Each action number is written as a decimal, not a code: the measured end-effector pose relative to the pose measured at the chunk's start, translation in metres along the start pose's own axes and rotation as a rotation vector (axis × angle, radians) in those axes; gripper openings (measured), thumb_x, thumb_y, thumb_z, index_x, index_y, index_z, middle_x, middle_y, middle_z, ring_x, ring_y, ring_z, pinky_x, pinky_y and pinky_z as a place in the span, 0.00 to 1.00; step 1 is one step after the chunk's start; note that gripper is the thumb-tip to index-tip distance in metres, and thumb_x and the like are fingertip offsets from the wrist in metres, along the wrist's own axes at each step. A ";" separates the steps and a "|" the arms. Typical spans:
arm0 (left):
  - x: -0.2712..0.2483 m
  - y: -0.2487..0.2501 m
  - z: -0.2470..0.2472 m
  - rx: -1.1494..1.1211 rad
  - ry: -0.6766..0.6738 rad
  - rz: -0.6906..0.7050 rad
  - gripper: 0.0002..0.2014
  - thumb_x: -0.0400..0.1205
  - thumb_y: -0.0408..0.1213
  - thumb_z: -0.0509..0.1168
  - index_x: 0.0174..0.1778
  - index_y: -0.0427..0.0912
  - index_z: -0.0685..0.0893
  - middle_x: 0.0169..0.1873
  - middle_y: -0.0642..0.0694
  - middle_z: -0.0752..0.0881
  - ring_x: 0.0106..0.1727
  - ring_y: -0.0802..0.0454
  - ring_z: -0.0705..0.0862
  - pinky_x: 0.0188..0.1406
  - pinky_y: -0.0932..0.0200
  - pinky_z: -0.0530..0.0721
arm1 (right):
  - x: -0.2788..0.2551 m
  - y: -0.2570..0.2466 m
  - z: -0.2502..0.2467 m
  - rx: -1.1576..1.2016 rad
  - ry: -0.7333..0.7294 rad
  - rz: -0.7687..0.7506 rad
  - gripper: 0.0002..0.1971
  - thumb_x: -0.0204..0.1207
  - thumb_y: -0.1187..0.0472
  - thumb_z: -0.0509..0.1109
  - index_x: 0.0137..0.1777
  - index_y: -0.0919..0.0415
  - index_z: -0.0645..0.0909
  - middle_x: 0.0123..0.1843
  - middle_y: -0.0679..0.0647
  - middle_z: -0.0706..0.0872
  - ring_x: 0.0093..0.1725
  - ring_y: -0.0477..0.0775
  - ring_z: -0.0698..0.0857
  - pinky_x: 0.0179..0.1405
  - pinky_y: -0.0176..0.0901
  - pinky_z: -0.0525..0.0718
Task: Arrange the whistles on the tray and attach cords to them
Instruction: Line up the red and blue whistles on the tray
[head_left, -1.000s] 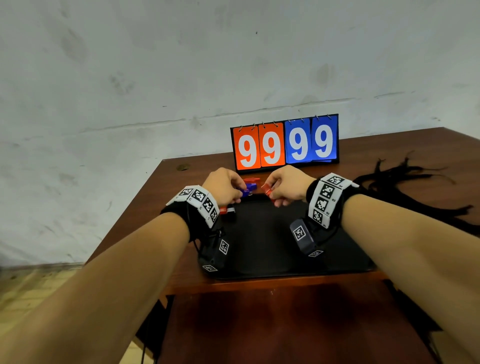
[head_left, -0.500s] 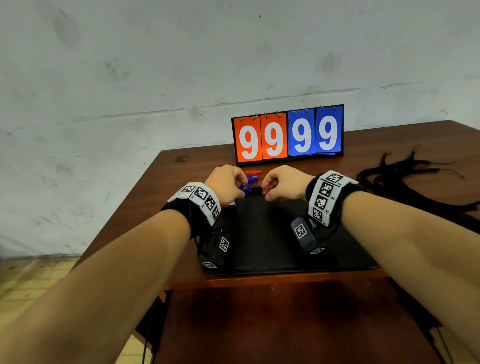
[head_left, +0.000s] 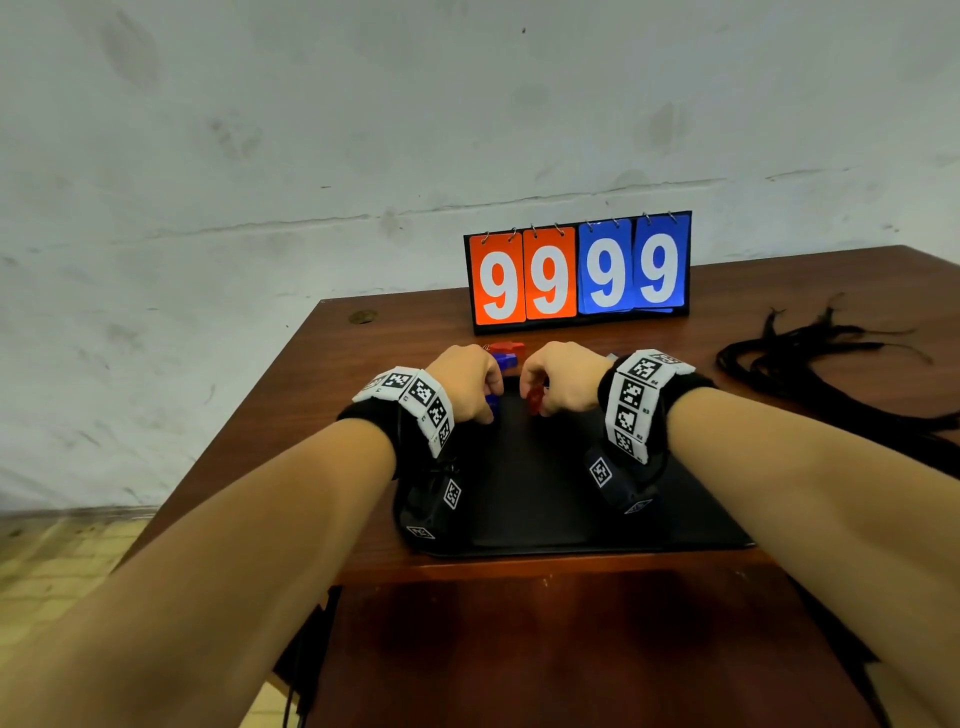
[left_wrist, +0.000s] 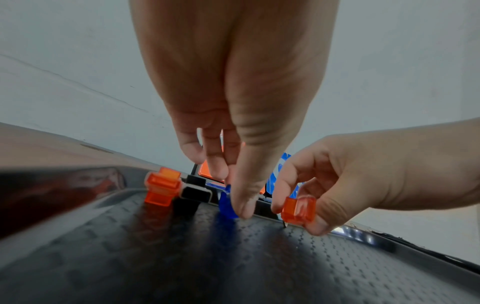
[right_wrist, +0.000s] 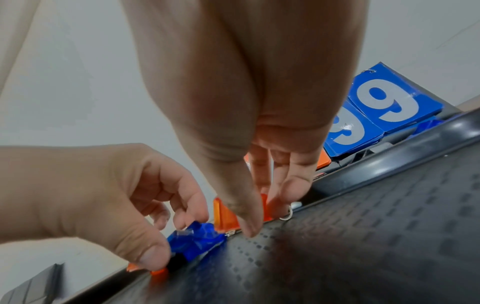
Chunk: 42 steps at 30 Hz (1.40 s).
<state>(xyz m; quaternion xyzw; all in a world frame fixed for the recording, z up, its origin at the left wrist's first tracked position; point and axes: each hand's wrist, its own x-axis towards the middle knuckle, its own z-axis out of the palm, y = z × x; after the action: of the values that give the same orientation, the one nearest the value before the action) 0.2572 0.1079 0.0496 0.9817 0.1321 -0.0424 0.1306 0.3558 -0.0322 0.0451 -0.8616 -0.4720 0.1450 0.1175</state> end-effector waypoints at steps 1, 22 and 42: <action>0.000 0.000 0.001 0.011 -0.005 0.007 0.19 0.70 0.34 0.80 0.57 0.45 0.88 0.52 0.48 0.87 0.54 0.50 0.86 0.58 0.55 0.85 | 0.001 -0.001 0.000 -0.010 -0.013 -0.007 0.14 0.71 0.67 0.79 0.55 0.54 0.86 0.56 0.49 0.86 0.57 0.51 0.84 0.52 0.39 0.81; -0.007 -0.050 -0.012 -0.087 0.021 -0.045 0.12 0.79 0.31 0.71 0.58 0.46 0.90 0.51 0.51 0.89 0.52 0.55 0.85 0.55 0.63 0.79 | 0.027 -0.014 0.001 0.228 -0.103 0.290 0.15 0.77 0.65 0.75 0.62 0.59 0.81 0.50 0.61 0.90 0.33 0.53 0.87 0.25 0.39 0.85; -0.006 -0.050 -0.009 -0.032 -0.036 0.021 0.18 0.76 0.43 0.75 0.62 0.46 0.87 0.47 0.54 0.86 0.47 0.56 0.84 0.48 0.63 0.77 | 0.029 -0.036 0.002 0.091 -0.054 0.153 0.13 0.77 0.58 0.74 0.60 0.57 0.84 0.43 0.55 0.87 0.35 0.52 0.87 0.24 0.35 0.83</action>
<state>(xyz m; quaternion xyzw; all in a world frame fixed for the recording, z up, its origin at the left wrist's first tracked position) 0.2384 0.1556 0.0467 0.9799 0.1201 -0.0568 0.1490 0.3419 0.0114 0.0518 -0.8846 -0.4008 0.1980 0.1325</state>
